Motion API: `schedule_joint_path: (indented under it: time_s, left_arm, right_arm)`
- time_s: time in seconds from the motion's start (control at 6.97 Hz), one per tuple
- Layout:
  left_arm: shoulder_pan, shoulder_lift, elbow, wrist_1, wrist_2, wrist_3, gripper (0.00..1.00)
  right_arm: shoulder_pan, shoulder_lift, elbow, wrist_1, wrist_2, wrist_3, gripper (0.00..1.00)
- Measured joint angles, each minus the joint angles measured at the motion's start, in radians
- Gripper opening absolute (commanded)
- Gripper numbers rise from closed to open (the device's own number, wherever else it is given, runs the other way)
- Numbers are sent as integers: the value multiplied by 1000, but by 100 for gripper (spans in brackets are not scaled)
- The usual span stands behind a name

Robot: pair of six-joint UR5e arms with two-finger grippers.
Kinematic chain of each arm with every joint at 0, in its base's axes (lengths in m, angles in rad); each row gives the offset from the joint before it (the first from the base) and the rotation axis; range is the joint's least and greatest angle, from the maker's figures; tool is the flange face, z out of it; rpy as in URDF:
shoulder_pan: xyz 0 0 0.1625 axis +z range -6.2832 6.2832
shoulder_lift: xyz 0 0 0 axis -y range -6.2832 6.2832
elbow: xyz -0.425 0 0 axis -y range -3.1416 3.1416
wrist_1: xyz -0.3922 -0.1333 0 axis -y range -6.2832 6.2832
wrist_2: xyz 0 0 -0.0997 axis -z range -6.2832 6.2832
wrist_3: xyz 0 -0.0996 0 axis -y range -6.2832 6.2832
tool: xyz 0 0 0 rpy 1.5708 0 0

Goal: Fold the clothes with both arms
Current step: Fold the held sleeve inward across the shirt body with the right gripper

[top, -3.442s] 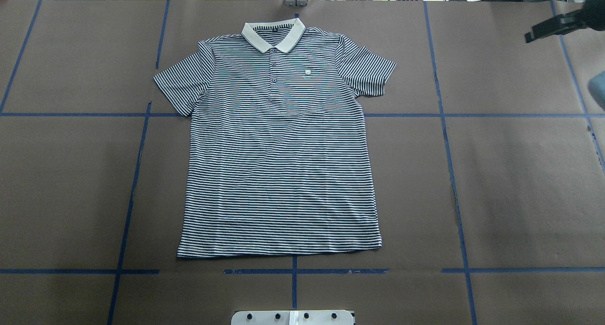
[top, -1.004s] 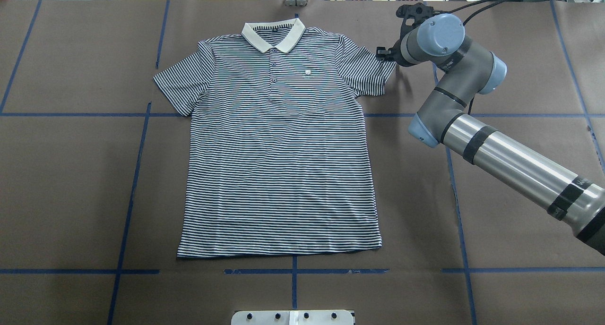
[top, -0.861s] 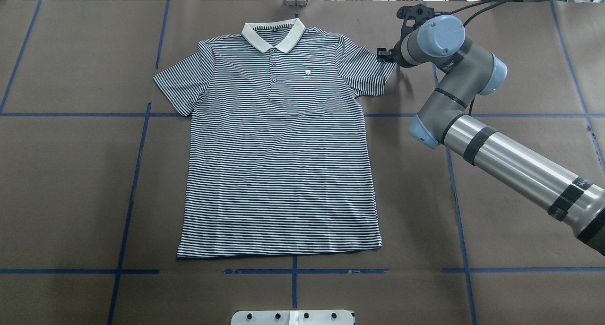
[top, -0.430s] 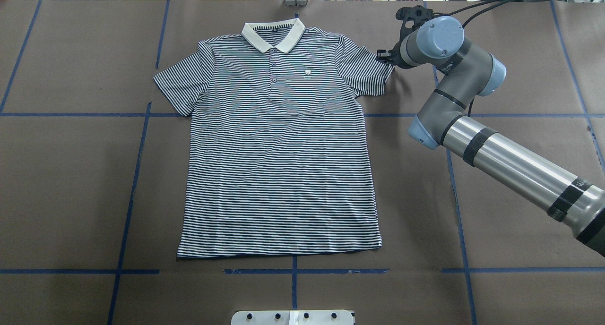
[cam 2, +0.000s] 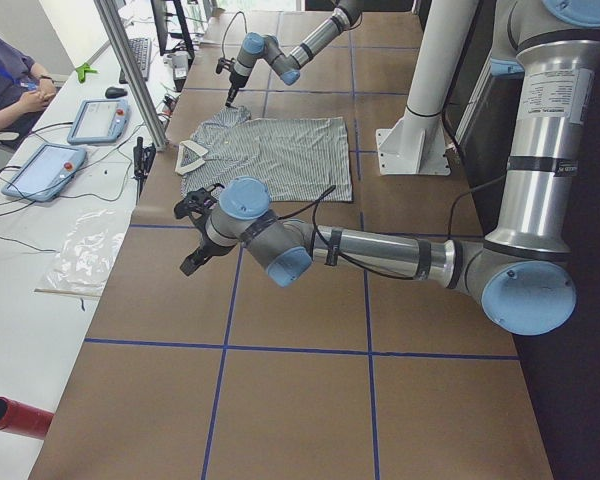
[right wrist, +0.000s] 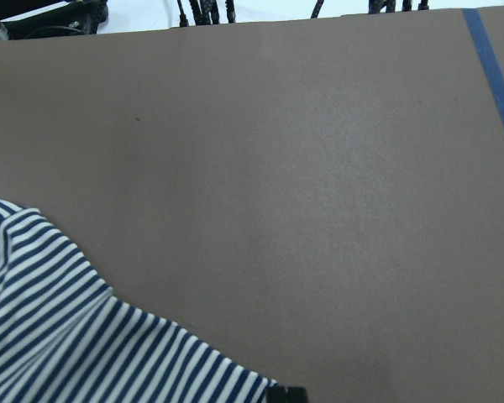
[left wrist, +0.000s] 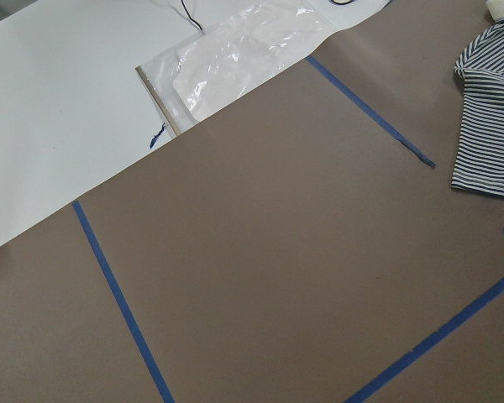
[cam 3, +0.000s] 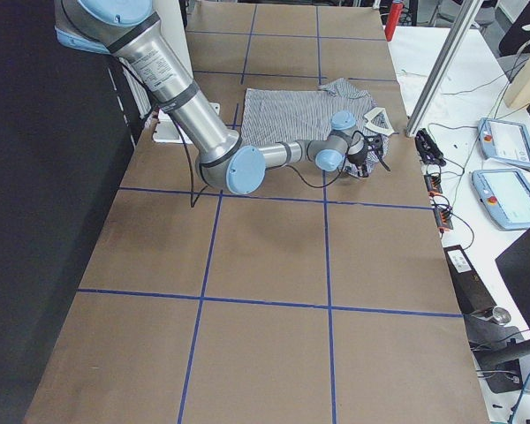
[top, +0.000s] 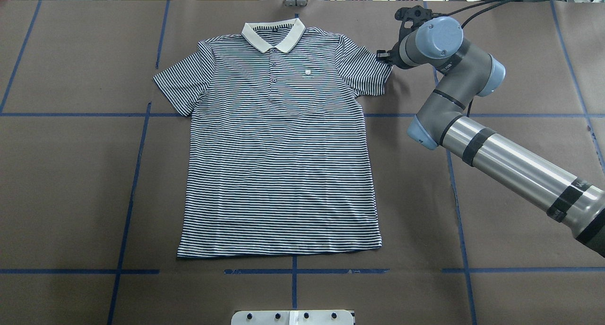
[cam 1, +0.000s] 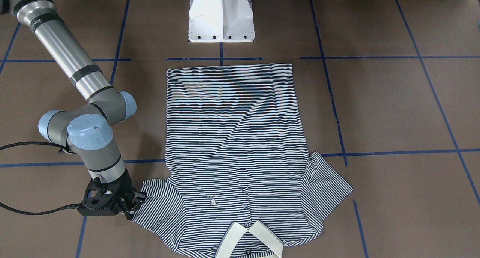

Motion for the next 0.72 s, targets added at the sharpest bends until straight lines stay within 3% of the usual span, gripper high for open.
schedule_joint_path:
  time_s: [0.14, 0.43, 0.72]
  left_arm:
    - [0, 1, -1, -1, 0, 0, 100]
    - [0, 2, 0, -5, 0, 0, 100]
    - [0, 2, 1, -6, 0, 0, 100]
  right_arm:
    - [-4, 9, 59, -85, -5, 4, 0]
    - [-60, 111, 156, -363, -98, 104, 0]
    - [-149, 274, 55, -472, -235, 261, 0]
